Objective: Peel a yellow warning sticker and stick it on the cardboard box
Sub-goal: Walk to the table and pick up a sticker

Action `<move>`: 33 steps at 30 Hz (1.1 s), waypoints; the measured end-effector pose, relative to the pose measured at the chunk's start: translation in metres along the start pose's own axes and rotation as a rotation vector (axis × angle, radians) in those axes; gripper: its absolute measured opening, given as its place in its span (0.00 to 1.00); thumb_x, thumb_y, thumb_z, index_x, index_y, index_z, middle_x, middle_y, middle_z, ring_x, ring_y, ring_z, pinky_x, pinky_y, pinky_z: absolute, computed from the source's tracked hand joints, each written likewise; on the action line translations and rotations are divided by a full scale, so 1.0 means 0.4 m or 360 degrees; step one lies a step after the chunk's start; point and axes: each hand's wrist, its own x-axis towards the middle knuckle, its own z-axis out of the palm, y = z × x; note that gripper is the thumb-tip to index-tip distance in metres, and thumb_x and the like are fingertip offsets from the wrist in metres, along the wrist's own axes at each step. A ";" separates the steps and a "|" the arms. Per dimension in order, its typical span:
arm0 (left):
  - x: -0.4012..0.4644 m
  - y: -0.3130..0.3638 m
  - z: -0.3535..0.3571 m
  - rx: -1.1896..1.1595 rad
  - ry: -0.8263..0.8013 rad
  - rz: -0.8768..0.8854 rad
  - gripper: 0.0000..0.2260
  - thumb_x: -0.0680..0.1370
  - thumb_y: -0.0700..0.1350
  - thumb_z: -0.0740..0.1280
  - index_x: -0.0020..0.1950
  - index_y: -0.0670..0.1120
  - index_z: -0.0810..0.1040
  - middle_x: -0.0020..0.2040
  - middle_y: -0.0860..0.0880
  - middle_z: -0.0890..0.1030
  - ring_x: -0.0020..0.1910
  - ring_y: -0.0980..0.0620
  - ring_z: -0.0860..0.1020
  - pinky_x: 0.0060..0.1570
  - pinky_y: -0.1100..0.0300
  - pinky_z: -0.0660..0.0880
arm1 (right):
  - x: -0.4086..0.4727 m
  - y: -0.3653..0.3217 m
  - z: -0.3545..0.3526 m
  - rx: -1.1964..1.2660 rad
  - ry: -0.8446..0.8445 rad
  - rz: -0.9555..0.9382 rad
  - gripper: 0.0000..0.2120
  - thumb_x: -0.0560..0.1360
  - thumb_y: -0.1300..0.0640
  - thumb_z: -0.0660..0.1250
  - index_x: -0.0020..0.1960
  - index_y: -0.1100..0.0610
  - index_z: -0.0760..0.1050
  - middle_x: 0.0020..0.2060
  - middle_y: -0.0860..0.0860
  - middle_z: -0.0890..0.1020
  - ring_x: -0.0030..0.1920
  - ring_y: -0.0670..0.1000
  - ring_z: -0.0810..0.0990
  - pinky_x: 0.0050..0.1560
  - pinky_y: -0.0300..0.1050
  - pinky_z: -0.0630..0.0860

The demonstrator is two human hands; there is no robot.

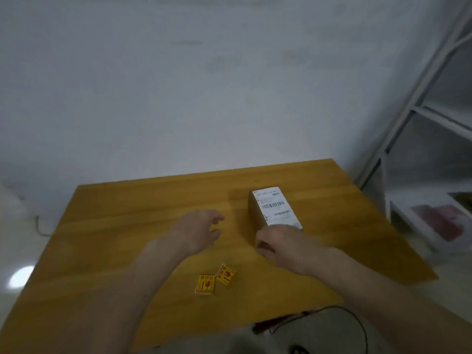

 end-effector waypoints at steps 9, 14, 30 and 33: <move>0.159 0.078 0.185 -0.0197 0.0072 -0.0377 0.17 0.76 0.41 0.65 0.65 0.48 0.75 0.61 0.48 0.80 0.58 0.50 0.78 0.59 0.60 0.71 | 0.148 0.173 0.080 -0.0015 -0.0217 -0.0488 0.07 0.77 0.61 0.58 0.51 0.60 0.73 0.50 0.57 0.78 0.51 0.57 0.76 0.49 0.51 0.73; 0.185 -0.040 0.309 -0.0179 0.0127 -0.0604 0.15 0.76 0.43 0.66 0.63 0.49 0.77 0.61 0.49 0.80 0.58 0.49 0.78 0.57 0.60 0.71 | 0.214 0.148 0.294 -0.0003 -0.0242 -0.0780 0.11 0.76 0.61 0.60 0.57 0.62 0.74 0.55 0.60 0.78 0.58 0.60 0.74 0.57 0.57 0.73; -0.009 -0.175 0.594 -0.0195 0.0584 -0.0942 0.19 0.74 0.43 0.68 0.65 0.47 0.74 0.64 0.43 0.76 0.61 0.44 0.75 0.59 0.53 0.70 | 0.181 0.146 0.563 -0.0112 0.0031 -0.0845 0.14 0.77 0.56 0.62 0.61 0.59 0.71 0.65 0.54 0.70 0.66 0.56 0.66 0.61 0.48 0.67; -0.052 -0.169 0.620 -0.0053 0.0522 -0.1010 0.22 0.76 0.47 0.66 0.69 0.47 0.69 0.71 0.43 0.68 0.69 0.41 0.65 0.67 0.50 0.63 | 0.143 0.136 0.576 -0.0138 0.0048 -0.0774 0.16 0.77 0.54 0.62 0.63 0.58 0.70 0.66 0.54 0.70 0.68 0.55 0.64 0.62 0.45 0.64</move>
